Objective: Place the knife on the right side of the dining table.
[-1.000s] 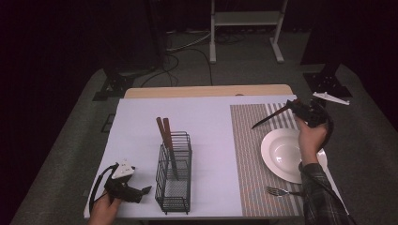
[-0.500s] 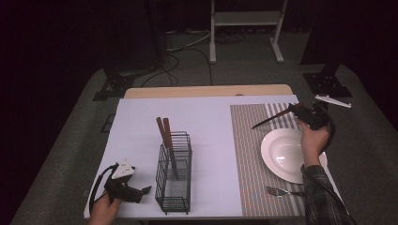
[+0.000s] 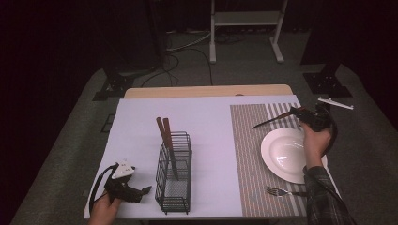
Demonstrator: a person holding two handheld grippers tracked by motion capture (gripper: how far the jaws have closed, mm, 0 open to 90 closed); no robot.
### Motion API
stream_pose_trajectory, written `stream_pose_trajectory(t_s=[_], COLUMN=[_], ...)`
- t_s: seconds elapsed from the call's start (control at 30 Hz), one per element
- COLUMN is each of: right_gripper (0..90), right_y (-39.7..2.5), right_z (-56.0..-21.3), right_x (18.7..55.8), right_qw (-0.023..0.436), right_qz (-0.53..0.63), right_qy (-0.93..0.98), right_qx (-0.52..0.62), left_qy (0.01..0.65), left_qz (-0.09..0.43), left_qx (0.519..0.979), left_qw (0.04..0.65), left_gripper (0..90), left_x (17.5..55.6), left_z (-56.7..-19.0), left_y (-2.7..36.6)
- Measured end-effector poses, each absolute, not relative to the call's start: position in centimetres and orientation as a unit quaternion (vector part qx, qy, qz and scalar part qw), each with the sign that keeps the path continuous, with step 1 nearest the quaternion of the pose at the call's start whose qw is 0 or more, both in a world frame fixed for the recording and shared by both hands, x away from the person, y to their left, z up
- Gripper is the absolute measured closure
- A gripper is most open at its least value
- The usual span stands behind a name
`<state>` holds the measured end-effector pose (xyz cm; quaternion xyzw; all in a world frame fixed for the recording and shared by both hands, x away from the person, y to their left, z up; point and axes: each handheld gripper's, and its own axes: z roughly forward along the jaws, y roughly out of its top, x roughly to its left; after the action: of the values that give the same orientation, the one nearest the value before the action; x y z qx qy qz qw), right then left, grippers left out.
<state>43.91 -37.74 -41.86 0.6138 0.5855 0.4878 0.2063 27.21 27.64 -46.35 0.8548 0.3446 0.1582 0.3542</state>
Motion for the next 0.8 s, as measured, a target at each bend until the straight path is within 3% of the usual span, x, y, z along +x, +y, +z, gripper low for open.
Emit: stream_pose_trajectory(t_s=[0.8], right_gripper=[37.6], right_y=[-38.6], right_z=[-43.4], right_x=[44.7], right_qw=[0.159], right_qz=[0.445], right_qy=[0.580], right_qx=[0.663], left_qy=[0.345], left_qz=[0.158], left_qx=[0.855], left_qw=[0.354], left_gripper=[0.0], left_x=[27.2], left_z=[-46.3], left_y=[27.6])
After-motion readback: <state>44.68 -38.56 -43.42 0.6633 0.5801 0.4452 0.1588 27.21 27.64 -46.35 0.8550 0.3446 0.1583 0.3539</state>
